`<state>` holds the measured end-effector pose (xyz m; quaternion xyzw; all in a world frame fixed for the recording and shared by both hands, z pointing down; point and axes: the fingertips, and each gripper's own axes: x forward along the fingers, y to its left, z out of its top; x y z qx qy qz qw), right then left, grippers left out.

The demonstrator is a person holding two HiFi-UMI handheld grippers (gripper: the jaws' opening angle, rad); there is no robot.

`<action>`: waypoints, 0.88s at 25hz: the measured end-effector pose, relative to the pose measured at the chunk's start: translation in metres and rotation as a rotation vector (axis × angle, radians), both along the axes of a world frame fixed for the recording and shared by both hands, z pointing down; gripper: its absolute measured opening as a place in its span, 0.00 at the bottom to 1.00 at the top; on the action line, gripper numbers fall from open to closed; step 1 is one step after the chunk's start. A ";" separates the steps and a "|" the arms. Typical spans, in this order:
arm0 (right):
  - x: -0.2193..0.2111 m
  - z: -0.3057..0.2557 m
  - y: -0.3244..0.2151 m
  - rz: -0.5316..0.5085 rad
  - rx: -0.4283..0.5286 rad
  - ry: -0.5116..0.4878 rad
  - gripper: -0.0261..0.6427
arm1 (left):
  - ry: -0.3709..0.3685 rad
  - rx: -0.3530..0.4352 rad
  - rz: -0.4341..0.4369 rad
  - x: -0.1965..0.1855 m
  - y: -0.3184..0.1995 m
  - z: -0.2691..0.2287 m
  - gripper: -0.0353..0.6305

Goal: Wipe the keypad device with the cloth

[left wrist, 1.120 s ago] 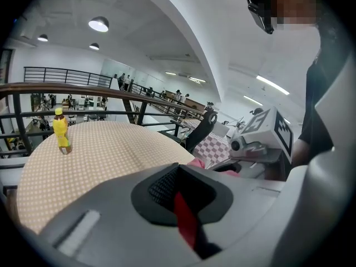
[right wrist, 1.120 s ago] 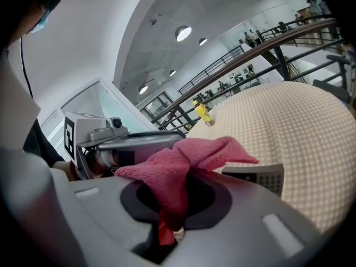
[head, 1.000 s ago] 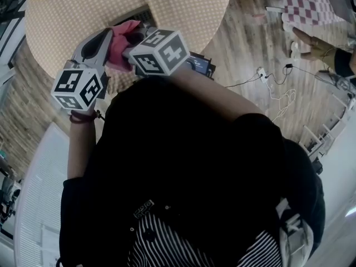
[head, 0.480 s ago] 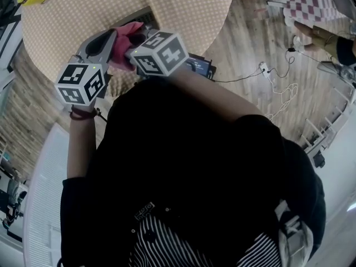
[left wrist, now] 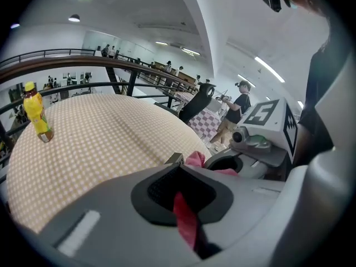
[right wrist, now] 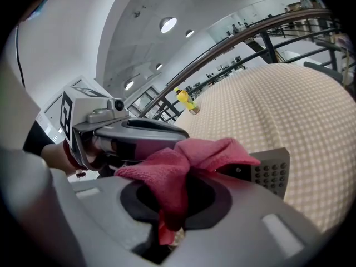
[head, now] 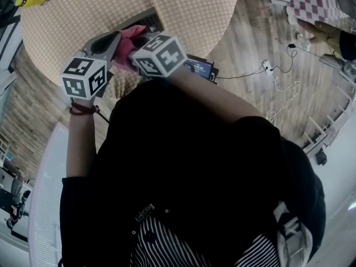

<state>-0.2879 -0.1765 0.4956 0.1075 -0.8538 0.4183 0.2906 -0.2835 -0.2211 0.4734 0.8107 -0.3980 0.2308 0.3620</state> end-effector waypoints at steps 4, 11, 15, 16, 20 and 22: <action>-0.002 0.010 0.000 0.001 -0.016 0.011 0.13 | -0.013 -0.039 0.045 -0.002 -0.001 0.011 0.06; 0.001 0.021 0.010 -0.031 -0.029 0.030 0.13 | -0.059 -0.064 0.157 0.004 0.000 0.022 0.06; 0.008 0.039 0.018 -0.075 -0.039 0.082 0.13 | -0.118 -0.098 0.246 0.005 0.001 0.035 0.06; 0.010 0.042 0.020 -0.087 -0.038 0.096 0.13 | -0.147 -0.098 0.267 0.005 0.001 0.038 0.06; 0.019 0.057 0.029 -0.130 -0.033 0.145 0.13 | -0.259 -0.057 0.335 0.008 -0.002 0.048 0.06; 0.022 0.062 0.033 -0.146 -0.038 0.163 0.13 | -0.276 -0.055 0.347 0.011 -0.001 0.058 0.06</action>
